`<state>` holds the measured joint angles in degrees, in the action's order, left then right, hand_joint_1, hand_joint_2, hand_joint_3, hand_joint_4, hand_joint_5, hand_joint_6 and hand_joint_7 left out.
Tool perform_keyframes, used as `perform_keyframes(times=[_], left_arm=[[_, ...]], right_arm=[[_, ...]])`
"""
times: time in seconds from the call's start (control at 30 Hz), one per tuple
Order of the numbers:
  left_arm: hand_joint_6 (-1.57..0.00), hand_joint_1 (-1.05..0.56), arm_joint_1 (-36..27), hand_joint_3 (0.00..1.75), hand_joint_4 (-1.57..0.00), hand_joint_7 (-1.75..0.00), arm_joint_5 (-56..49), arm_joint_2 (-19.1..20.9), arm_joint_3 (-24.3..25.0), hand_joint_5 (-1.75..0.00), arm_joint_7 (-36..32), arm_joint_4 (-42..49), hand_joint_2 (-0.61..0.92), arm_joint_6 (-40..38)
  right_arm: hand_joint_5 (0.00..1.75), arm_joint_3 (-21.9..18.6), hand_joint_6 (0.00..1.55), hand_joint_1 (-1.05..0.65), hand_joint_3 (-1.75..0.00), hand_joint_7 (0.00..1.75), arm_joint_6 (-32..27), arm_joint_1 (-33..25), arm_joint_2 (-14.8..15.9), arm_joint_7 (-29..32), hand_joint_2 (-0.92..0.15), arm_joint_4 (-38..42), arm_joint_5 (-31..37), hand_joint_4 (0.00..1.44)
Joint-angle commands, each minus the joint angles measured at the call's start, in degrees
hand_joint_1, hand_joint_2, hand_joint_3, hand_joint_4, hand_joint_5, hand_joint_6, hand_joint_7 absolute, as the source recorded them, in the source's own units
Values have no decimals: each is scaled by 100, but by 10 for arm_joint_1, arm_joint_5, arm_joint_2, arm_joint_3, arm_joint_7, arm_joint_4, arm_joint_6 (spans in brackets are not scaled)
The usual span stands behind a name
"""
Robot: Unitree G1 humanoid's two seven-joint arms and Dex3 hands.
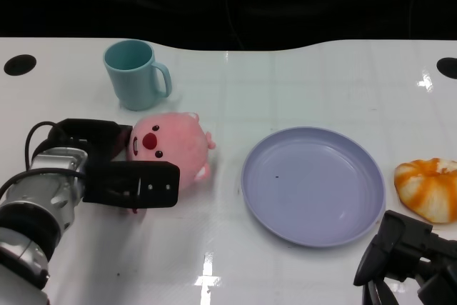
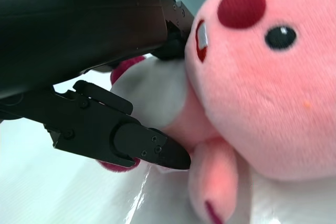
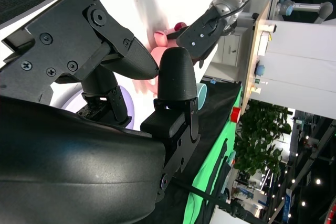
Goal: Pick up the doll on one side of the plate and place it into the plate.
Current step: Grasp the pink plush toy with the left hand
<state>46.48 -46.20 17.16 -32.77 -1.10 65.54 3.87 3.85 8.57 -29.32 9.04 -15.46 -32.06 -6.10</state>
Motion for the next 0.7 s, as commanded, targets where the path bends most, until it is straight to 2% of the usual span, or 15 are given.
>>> perform_keyframes(times=[0.03, 0.07, 0.1, 0.13, 0.23, 0.33, 0.4, 0.43, 0.47, 0.53, 0.57, 0.6, 0.63, 0.67, 0.7], left_arm=[[-115, -37, -27, 1, -82, -2, 6, -5, -10, -84, -10, 30, 91, 23], [-116, -38, -28, 0, -81, -2, 5, -4, -12, -89, -25, 32, 91, 32], [-121, -32, -31, 12, -74, -6, 6, -2, -13, -138, -40, 32, 92, 41], [-119, -29, -32, 20, -70, -5, 7, -1, -14, -160, -51, 33, 92, 48], [-118, -27, -32, 25, -68, -5, 10, -1, -16, -173, -63, 39, 92, 55], [-120, -26, -49, 15, -81, -9, 0, 12, -21, -174, -184, 26, 91, 98], [-120, -24, -54, 11, -84, -10, 5, 13, -18, -175, -224, 27, 90, 108], [-106, -20, -56, 11, -85, -57, 8, 12, -15, -175, -235, 29, 91, 109], [-83, -18, -58, 13, -86, -104, 14, 11, -11, -175, -243, 30, 92, 112], [-69, -17, -61, 19, -87, -147, 25, 10, -2, -175, -251, 29, 91, 110], [-66, -16, -63, 24, -87, -163, 32, 10, 4, -175, -252, 26, 90, 111], [-66, -16, -68, 27, -87, -169, 46, 10, 17, -175, -252, 21, 89, 118], [-68, -16, -72, 48, -88, -172, 59, 10, 28, -175, -248, 16, 80, 121], [-69, -17, -75, 79, -89, -173, 69, 9, 37, -175, -244, 12, 66, 122], [-69, -18, -80, 90, -89, -174, 81, 10, 47, -175, -235, 3, 61, 123]], right_arm=[[175, -7, 61, -22, -138, 154, -3, -2, 6, 1, -45, -6, -4, 72], [175, -7, 61, -22, -138, 154, -2, -2, 6, 0, -45, -5, -5, 72], [175, -7, 61, -21, -138, 154, 0, -1, 6, 0, -45, -4, -6, 72], [175, -7, 61, -21, -138, 154, 2, -1, 7, -1, -45, -3, -7, 72], [175, -8, 61, -21, -139, 153, 3, -1, 6, -2, -45, -2, -8, 71], [175, -9, 61, -22, -139, 154, -2, 1, 7, -1, -44, -3, -7, 72], [175, -10, 61, -21, -139, 154, -3, 2, 7, -1, -44, -3, -6, 72], [175, -10, 61, -21, -140, 154, -3, 3, 7, -1, -44, -2, -6, 72], [175, -11, 62, -20, -140, 154, -2, 4, 7, -1, -44, -1, -6, 72], [175, -12, 62, -20, -140, 154, -1, 5, 7, -2, -44, 2, -6, 72], [175, -12, 62, -20, -140, 154, -1, 5, 7, -2, -44, 2, -6, 72], [175, -12, 62, -20, -140, 154, -1, 6, 7, -2, -44, 3, -6, 72], [175, -12, 62, -20, -141, 154, -2, 7, 7, -3, -44, 4, -7, 72], [175, -13, 61, -20, -141, 154, -2, 7, 7, -3, -44, 4, -8, 72], [175, -13, 61, -19, -142, 154, -2, 8, 7, -3, -43, 4, -7, 72]])
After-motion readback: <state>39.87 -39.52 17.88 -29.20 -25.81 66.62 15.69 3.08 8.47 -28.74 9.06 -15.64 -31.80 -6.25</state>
